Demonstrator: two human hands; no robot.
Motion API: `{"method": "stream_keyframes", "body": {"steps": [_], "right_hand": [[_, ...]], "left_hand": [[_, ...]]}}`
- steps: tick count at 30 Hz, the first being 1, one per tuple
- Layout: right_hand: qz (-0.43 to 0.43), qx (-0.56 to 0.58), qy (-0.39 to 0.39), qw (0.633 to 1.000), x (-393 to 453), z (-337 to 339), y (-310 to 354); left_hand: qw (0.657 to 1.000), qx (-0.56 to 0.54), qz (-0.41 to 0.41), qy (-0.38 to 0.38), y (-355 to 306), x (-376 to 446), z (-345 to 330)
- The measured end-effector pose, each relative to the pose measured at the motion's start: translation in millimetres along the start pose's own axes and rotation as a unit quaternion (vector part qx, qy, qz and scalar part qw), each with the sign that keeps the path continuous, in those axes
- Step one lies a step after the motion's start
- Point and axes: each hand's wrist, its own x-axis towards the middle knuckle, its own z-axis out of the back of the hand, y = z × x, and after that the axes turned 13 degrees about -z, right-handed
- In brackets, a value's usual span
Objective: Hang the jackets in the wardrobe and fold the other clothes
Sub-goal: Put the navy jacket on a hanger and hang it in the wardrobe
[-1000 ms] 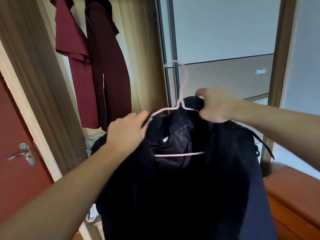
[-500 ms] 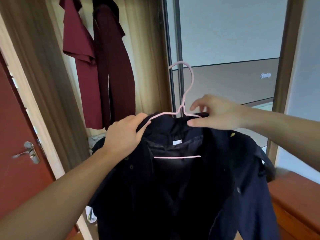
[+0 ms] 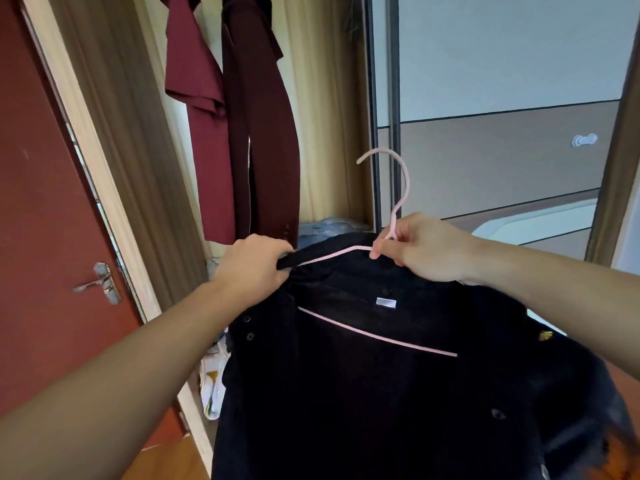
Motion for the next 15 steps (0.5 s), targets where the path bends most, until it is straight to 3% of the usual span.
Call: {"method": "stream_keyframes", "body": {"steps": [6, 11, 15], "right_hand": [[-0.009, 0.047, 0.001, 0.999, -4, -23, 0], [-0.031, 0.108, -0.013, 0.994, -5, -17, 4], [-0.035, 0.109, 0.006, 0.993, -12, -13, 2]], "left_hand": [[0.997, -0.045, -0.009, -0.062, -33, 18, 11], [0.994, -0.087, -0.054, -0.034, -48, 20, 11], [0.989, 0.030, -0.142, -0.041, -60, 35, 9]]}}
